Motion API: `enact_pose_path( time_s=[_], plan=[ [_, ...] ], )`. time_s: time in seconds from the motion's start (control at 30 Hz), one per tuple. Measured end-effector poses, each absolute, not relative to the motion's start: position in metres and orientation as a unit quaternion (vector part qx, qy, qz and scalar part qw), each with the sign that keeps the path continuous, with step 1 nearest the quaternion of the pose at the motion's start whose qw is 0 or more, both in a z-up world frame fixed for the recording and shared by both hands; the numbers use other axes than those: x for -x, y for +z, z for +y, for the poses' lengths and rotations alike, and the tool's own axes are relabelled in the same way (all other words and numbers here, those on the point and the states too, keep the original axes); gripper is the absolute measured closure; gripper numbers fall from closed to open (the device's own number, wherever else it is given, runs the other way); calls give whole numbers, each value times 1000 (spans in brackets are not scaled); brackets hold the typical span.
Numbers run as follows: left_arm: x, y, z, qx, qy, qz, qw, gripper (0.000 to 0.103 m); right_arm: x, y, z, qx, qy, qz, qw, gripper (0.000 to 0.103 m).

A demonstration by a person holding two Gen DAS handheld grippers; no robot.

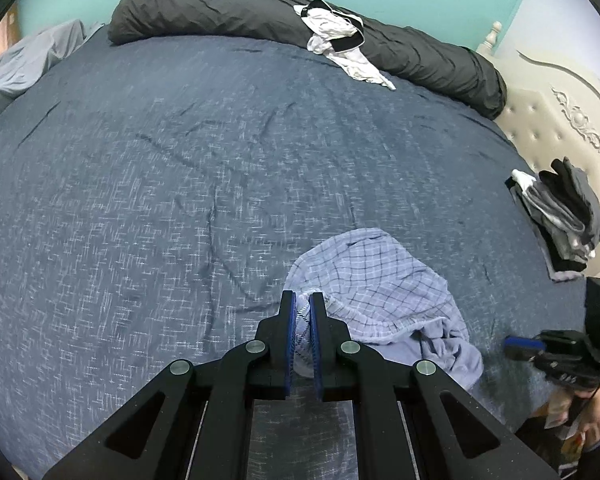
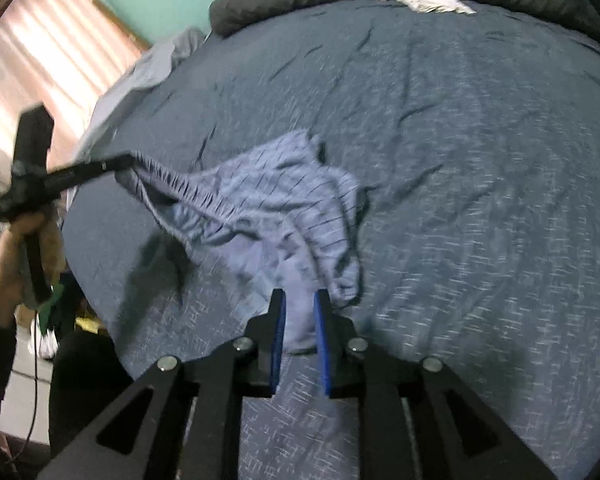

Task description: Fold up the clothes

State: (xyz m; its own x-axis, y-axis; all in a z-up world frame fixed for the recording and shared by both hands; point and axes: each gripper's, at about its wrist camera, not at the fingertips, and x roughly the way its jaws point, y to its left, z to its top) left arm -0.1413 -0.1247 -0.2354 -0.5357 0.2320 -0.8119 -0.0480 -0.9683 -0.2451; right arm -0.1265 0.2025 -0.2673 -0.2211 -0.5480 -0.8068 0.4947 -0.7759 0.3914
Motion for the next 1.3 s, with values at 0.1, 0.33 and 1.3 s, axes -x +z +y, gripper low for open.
enact_pose_path(
  time_s=[0.1,0.33,1.3],
  plan=[
    [142,-235,-123,475,871,-96,81,96,128,-268,213,-535,-786,-34,308,89],
    [142,-231,-122,474,871,-97,84,96,123,-289,200,-562,-770,-24,302,89],
    [133,-211,-121,454,883,-77,93,96,124,-286,170,-557,-784,11,275,99]
  ],
)
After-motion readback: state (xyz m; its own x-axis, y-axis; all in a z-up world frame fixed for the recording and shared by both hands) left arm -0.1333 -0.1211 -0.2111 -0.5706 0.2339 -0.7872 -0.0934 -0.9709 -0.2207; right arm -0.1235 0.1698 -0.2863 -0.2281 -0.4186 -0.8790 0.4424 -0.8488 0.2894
